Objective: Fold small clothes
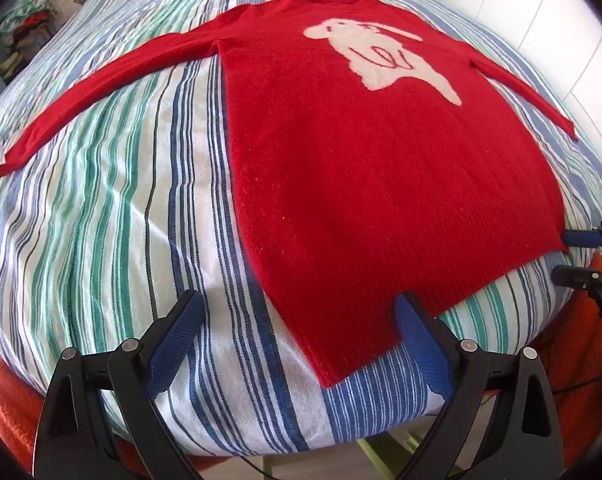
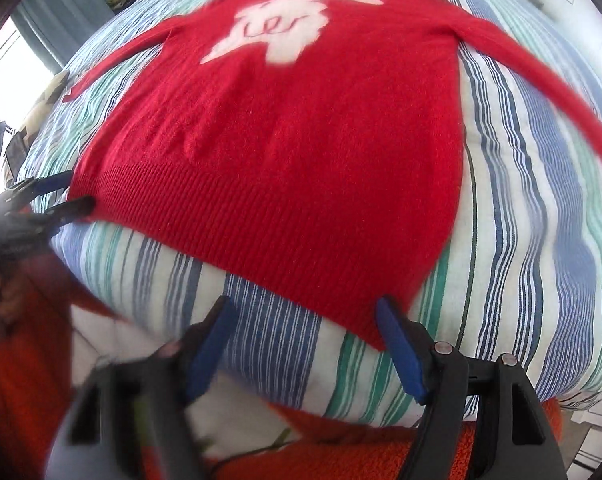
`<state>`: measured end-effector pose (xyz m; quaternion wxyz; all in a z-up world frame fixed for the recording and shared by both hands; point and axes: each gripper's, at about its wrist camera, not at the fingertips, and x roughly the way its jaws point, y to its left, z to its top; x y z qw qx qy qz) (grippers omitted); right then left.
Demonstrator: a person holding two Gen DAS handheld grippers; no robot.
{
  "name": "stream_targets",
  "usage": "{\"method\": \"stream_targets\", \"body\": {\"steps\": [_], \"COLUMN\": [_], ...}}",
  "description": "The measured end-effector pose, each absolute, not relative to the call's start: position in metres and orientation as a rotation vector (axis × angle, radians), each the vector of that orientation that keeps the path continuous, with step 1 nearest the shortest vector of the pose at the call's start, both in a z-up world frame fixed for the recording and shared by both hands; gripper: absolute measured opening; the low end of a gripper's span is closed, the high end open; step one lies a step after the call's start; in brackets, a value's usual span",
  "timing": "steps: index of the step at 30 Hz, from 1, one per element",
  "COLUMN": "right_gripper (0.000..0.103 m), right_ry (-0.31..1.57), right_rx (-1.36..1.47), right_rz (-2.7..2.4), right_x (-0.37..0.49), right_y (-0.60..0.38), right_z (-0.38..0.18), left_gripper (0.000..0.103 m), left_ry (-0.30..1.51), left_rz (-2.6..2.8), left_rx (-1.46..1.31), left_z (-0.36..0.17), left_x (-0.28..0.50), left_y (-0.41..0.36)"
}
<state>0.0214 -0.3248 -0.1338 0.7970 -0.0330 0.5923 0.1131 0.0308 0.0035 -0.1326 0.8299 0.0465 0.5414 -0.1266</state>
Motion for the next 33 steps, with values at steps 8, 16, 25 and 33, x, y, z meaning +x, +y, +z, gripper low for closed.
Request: {"method": "stream_targets", "body": {"steps": [8,16,25,33], "right_gripper": [0.074,0.074,0.074,0.073], "right_ry": [1.298,1.147,1.060,1.037], "right_rx": [-0.070,0.012,0.121,0.324], "right_rz": [0.238,0.207,0.193,-0.014], "right_x": [0.012,0.025,0.066,0.055], "right_y": [-0.326,-0.352,-0.371,-0.488], "right_z": [-0.128,-0.072,-0.099,-0.098], "left_gripper": [0.096,0.096,0.096,0.096], "left_ry": [1.121,1.064,1.053,1.076], "left_rz": [-0.256,-0.076,0.115,0.178], "left_rx": [0.049,-0.062,-0.154,-0.189], "left_z": [-0.113,-0.099,-0.115,-0.127], "left_x": [0.024,0.065,0.085,0.055], "left_y": [0.022,0.078,0.124,0.146]}}
